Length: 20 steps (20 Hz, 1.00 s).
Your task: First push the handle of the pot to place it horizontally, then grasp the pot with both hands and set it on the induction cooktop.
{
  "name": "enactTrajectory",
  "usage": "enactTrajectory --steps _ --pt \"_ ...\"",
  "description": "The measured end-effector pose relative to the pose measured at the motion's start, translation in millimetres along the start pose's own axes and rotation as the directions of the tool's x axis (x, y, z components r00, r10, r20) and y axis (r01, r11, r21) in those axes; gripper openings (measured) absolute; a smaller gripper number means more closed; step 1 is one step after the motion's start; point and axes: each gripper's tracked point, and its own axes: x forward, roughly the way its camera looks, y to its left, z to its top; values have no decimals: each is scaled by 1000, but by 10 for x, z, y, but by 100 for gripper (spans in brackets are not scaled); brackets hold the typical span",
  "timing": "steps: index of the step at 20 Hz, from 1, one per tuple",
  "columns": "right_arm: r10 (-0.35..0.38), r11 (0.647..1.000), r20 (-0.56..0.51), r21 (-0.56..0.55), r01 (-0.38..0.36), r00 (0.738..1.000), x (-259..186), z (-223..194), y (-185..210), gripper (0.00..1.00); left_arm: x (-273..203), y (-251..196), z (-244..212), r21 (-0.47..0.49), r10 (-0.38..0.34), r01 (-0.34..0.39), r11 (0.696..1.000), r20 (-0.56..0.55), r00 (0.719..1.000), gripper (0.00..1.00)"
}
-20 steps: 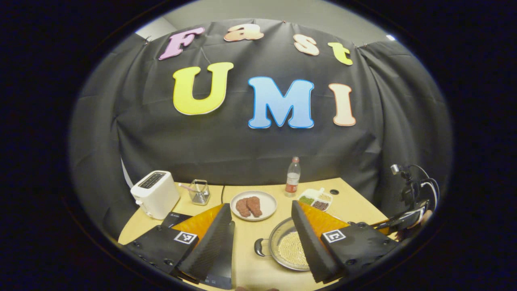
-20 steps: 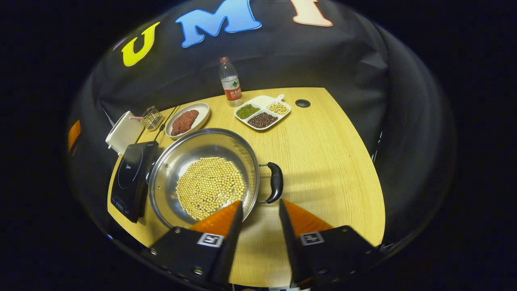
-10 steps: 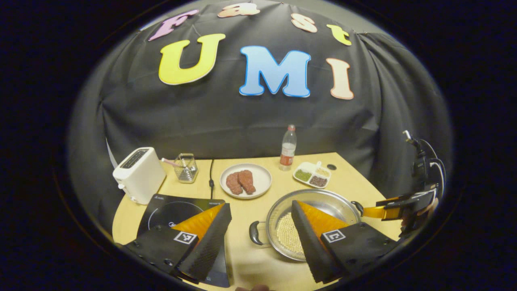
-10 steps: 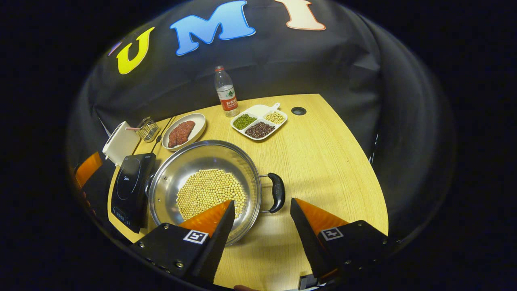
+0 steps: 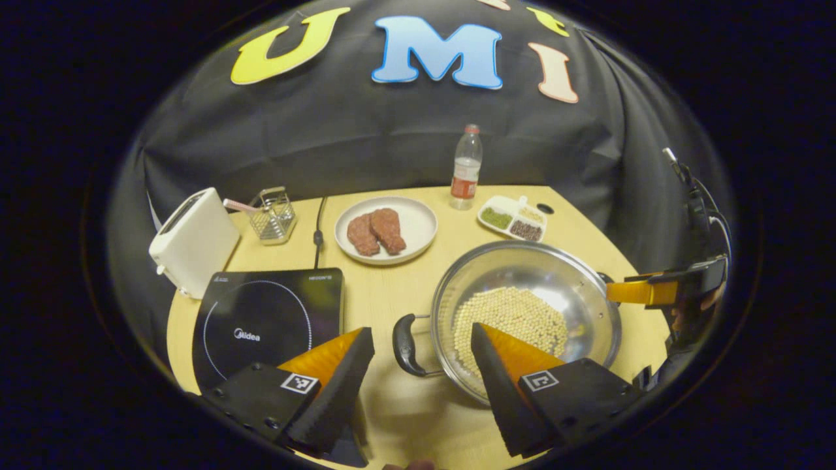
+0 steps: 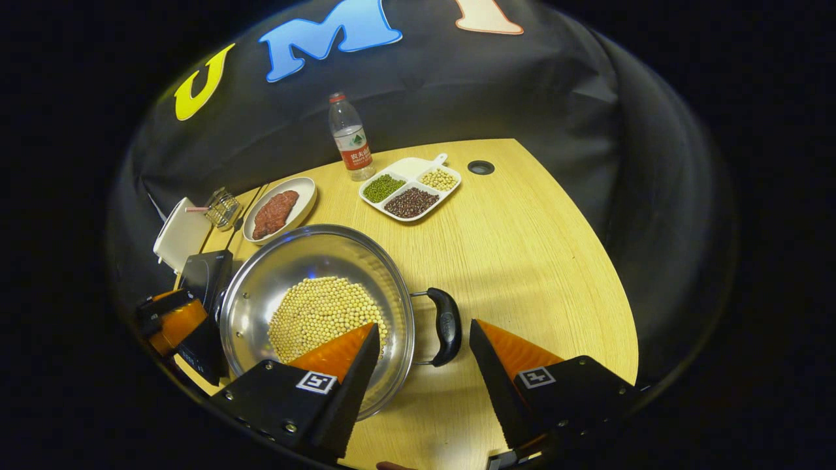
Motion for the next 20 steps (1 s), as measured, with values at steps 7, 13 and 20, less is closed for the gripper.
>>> enactTrajectory --steps 7,13,20 --pt "-4 1000 -47 3 4 999 286 -45 6 85 464 60 -205 2 11 -11 1000 -81 997 98" --pt "-26 1000 -91 -20 24 996 487 -118 -43 81 664 92 -296 19 17 -15 1000 -126 992 97" --pt "-12 1000 -102 4 12 995 499 -148 -45 59 717 23 -311 10 -11 13 1000 -169 985 69"
